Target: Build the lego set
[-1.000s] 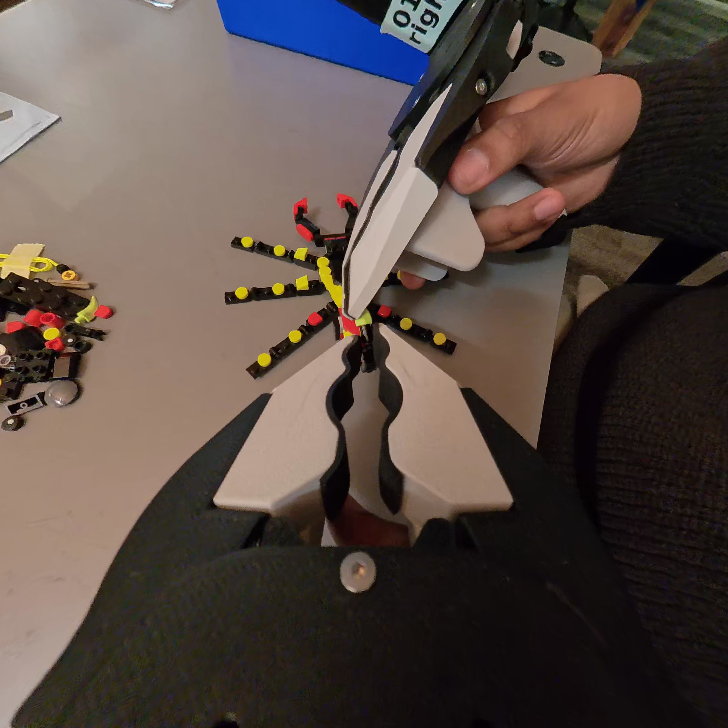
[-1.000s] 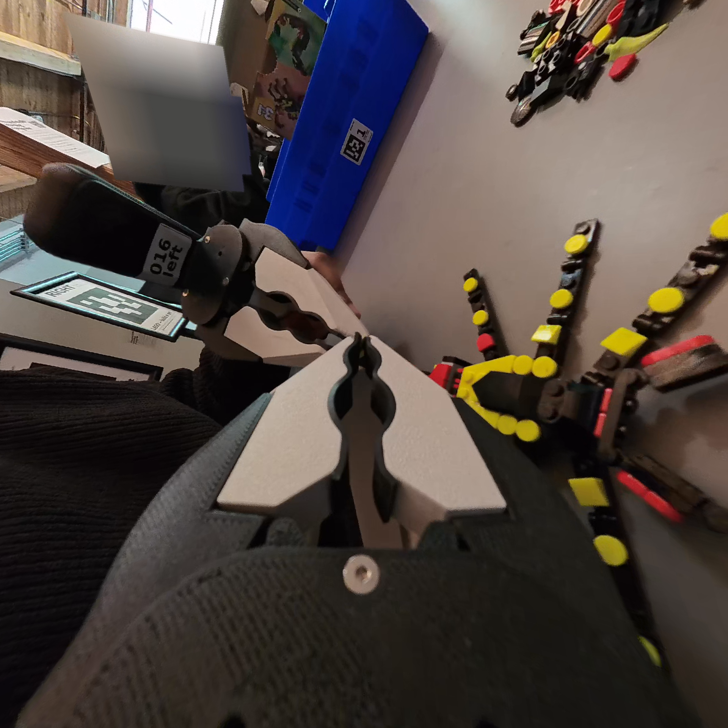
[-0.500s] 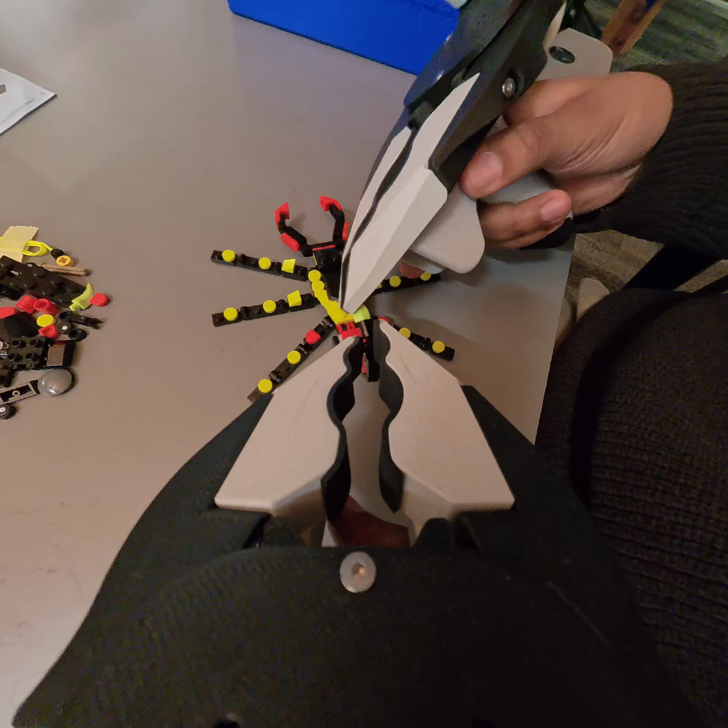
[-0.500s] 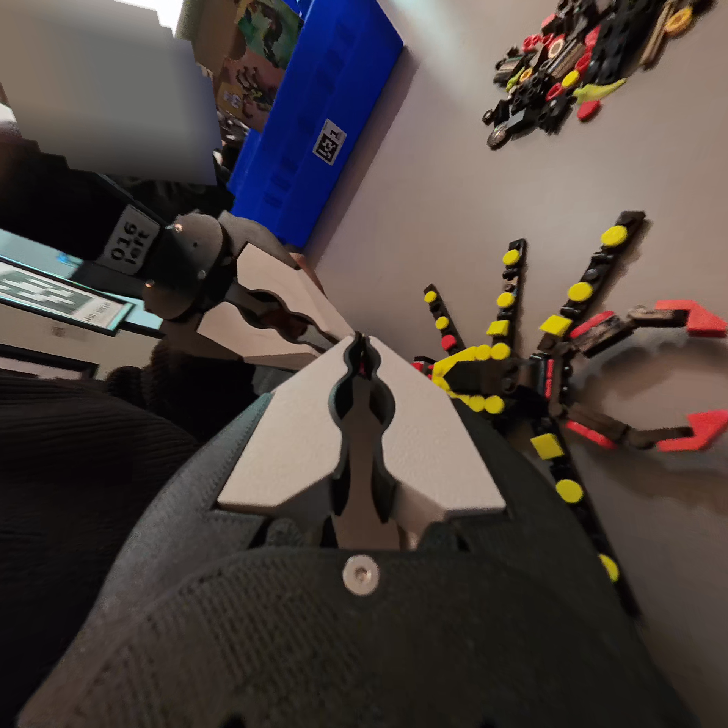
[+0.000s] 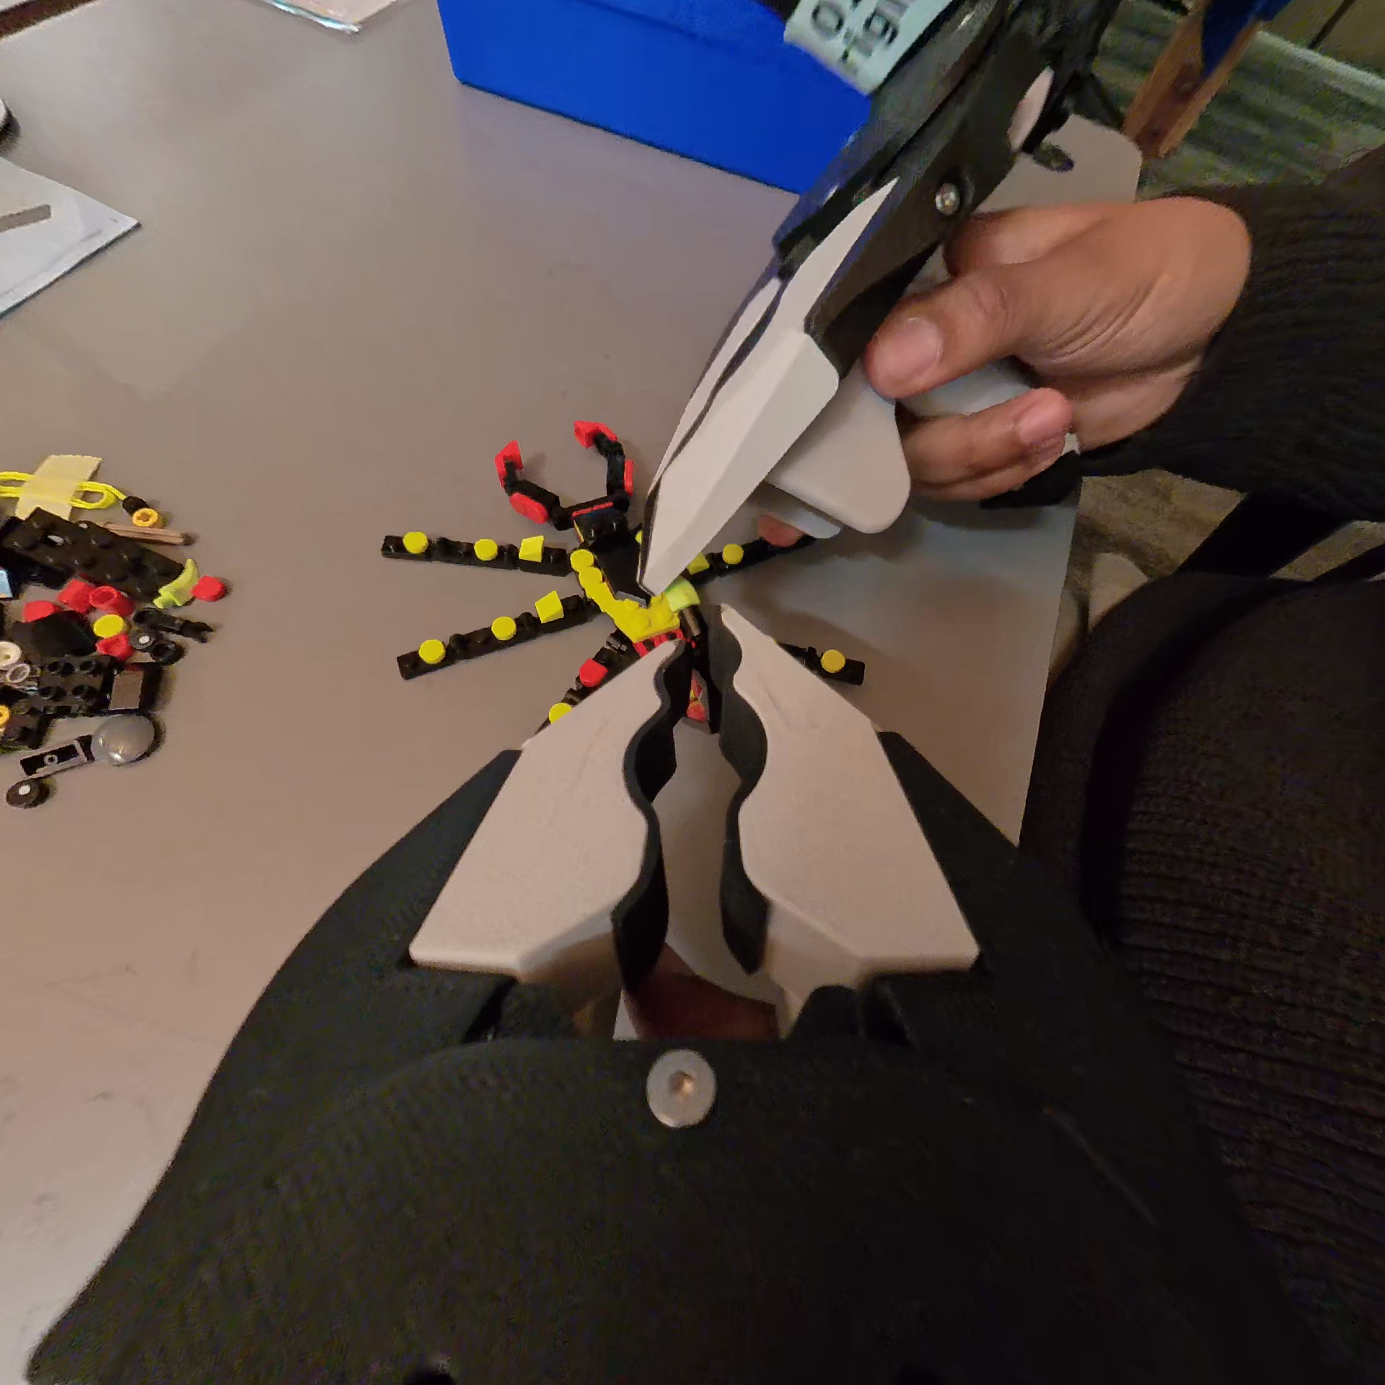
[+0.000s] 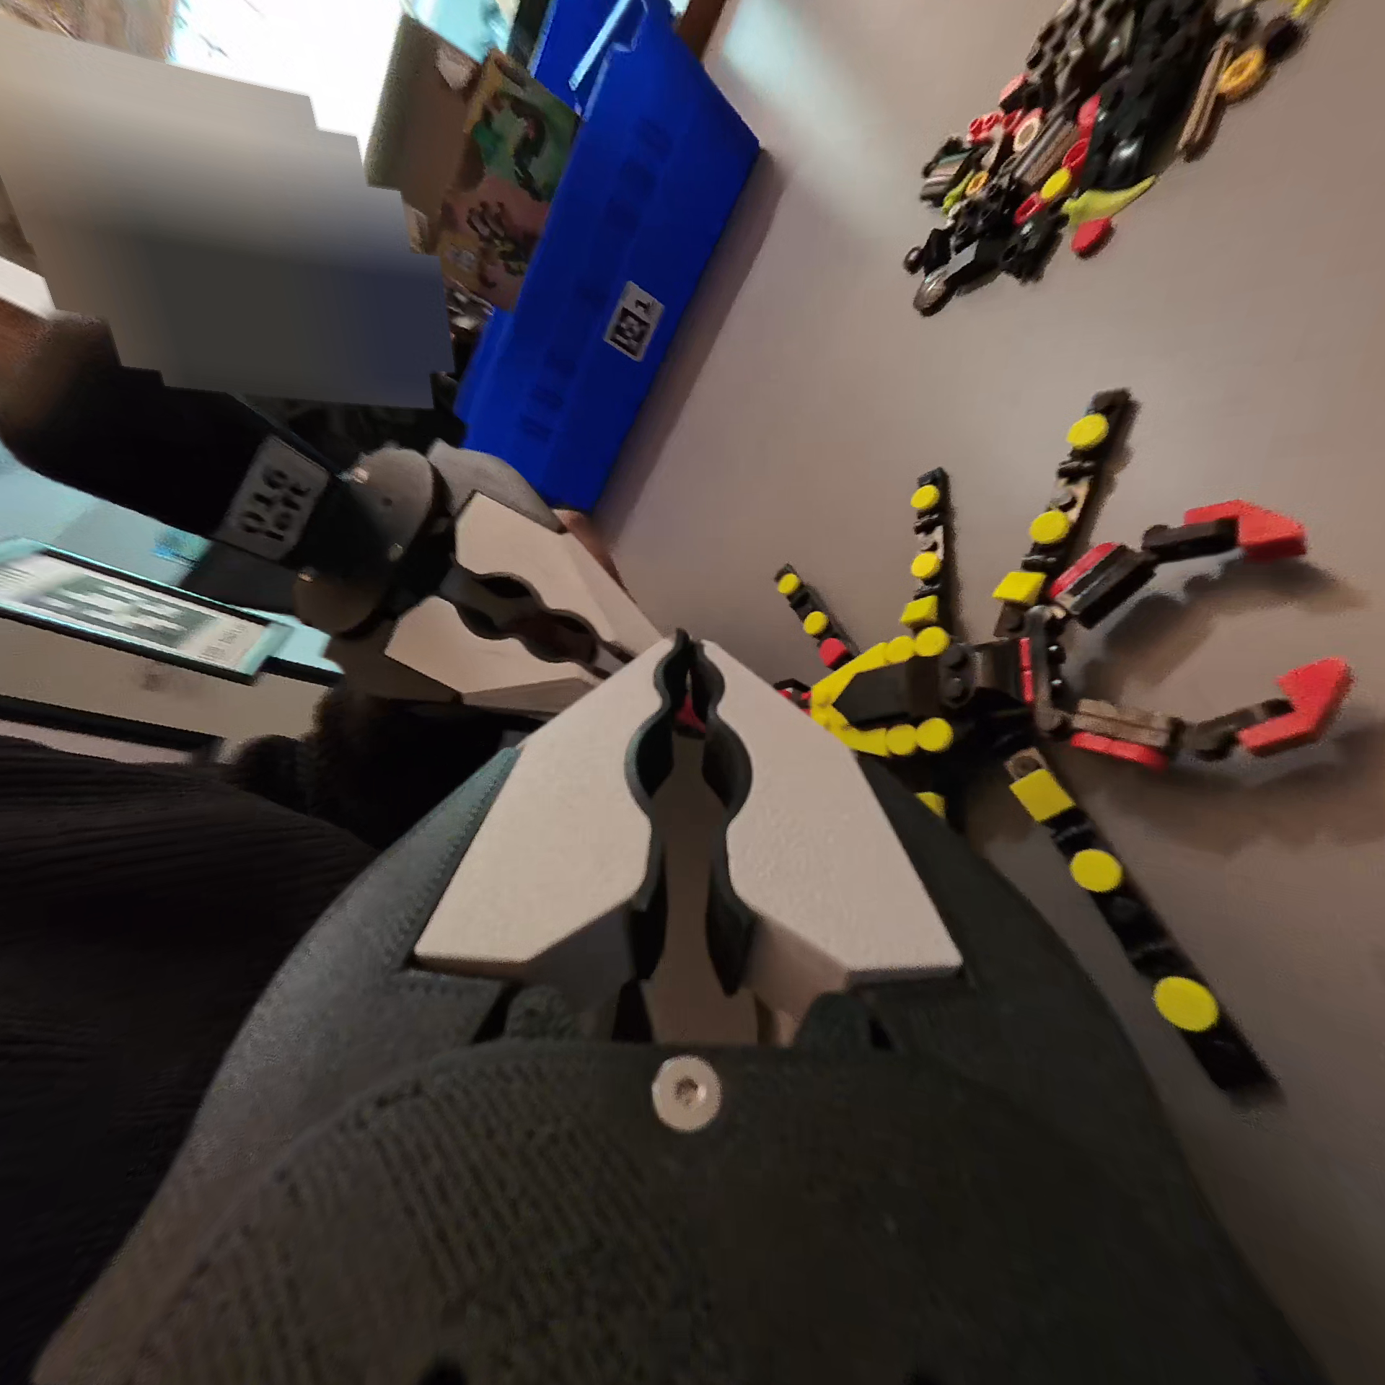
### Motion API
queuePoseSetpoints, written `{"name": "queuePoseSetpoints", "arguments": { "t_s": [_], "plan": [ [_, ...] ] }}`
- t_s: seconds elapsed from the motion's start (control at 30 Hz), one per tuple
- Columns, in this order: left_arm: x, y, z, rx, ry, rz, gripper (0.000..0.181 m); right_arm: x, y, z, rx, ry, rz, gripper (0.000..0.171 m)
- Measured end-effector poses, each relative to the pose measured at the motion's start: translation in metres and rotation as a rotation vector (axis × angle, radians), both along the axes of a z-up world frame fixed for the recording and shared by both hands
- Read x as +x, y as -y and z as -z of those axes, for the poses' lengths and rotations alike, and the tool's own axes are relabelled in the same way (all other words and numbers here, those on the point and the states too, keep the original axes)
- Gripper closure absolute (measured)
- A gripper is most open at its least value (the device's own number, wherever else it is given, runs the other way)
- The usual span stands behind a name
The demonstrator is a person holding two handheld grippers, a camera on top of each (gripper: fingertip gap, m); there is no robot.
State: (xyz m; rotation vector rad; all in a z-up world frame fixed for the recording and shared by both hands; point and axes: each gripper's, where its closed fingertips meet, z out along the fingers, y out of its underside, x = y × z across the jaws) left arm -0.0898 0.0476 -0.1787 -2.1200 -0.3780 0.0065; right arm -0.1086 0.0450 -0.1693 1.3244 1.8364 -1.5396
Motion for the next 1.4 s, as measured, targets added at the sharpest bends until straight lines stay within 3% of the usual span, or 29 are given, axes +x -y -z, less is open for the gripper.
{"name": "queuePoseSetpoints", "arguments": {
  "t_s": [0.33, 0.43, 0.5, 0.7, 0.93, 1.13, 1.4],
  "plan": [
    [-0.001, 0.001, 0.004, -0.026, -0.017, 0.0, 0.177, -0.003, -0.001, 0.008, 0.226, -0.174, 0.012, 0.171],
    [0.009, 0.001, 0.008, -0.035, 0.016, 0.048, 0.181, -0.035, -0.043, 0.01, 0.443, -0.331, 0.174, 0.171],
    [-0.002, 0.005, 0.009, -0.089, -0.074, -0.003, 0.181, -0.038, -0.046, -0.017, 0.188, -0.239, 0.223, 0.171],
    [-0.007, 0.003, -0.006, 0.031, -0.036, -0.032, 0.181, -0.029, -0.029, -0.025, 0.243, -0.352, 0.163, 0.171],
    [-0.016, 0.005, -0.015, 0.15, 0.007, -0.079, 0.17, -0.022, -0.021, -0.03, 0.037, -0.225, 0.128, 0.171],
    [-0.01, 0.002, -0.024, 0.222, 0.031, -0.044, 0.149, -0.014, -0.01, -0.035, -0.073, -0.175, 0.085, 0.171],
    [-0.003, -0.005, -0.028, 0.233, -0.037, -0.009, 0.15, -0.005, 0.002, -0.039, -0.158, -0.125, 0.042, 0.171]
  ]
}}
